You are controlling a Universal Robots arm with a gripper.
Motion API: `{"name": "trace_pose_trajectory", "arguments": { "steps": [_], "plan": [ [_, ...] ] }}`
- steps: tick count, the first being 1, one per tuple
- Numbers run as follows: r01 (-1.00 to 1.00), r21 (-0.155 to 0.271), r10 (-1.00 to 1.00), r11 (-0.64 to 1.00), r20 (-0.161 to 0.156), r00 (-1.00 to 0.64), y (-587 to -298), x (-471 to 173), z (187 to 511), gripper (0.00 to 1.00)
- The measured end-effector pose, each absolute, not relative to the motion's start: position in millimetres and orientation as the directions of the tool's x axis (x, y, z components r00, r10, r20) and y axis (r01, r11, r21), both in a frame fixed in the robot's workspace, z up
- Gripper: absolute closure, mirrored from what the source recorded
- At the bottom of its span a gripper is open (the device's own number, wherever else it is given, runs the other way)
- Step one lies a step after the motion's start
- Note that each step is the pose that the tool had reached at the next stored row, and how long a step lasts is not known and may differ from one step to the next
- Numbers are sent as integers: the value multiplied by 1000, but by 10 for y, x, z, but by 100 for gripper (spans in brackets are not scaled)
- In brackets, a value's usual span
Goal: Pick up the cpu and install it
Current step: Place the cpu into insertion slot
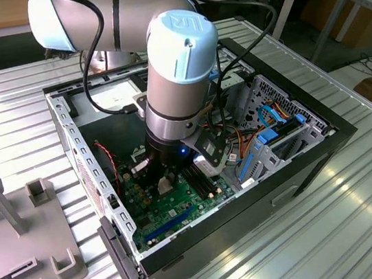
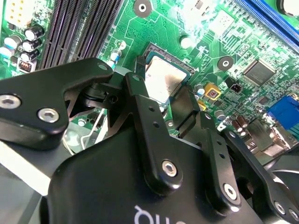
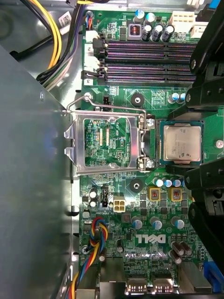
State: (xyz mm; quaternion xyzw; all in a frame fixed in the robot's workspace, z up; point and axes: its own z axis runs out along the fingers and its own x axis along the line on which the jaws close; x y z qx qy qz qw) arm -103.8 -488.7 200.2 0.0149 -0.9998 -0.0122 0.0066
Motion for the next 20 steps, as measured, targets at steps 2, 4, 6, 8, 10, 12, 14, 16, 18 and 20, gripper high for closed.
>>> {"name": "trace_pose_trajectory", "arguments": {
  "steps": [2, 4, 6, 8, 10, 12, 14, 16, 18, 20],
  "plan": [
    [-30, 25, -30, 999, 13, -999, -4887, -1038, 2004, 53],
    [-29, 24, -30, 999, 13, -999, -4887, -1038, 2005, 53],
    [-30, 24, -30, 999, 13, -999, -4887, -1034, 2004, 53],
    [-30, 24, -30, 999, 13, -999, -4887, -1027, 2002, 53],
    [-30, 24, -30, 999, 13, -999, -4887, -1027, 2001, 53],
    [-30, 24, -30, 999, 13, -999, -4887, -1026, 2001, 53],
    [-30, 24, -30, 999, 13, -999, -4887, -1026, 2000, 53],
    [-30, 25, -30, 999, 13, -999, -4887, -1026, 2000, 53],
    [-30, 25, -30, 999, 13, -999, -4887, -1027, 1999, 53],
    [-30, 25, -30, 999, 13, -999, -4887, -1034, 1999, 53]
  ]
}}
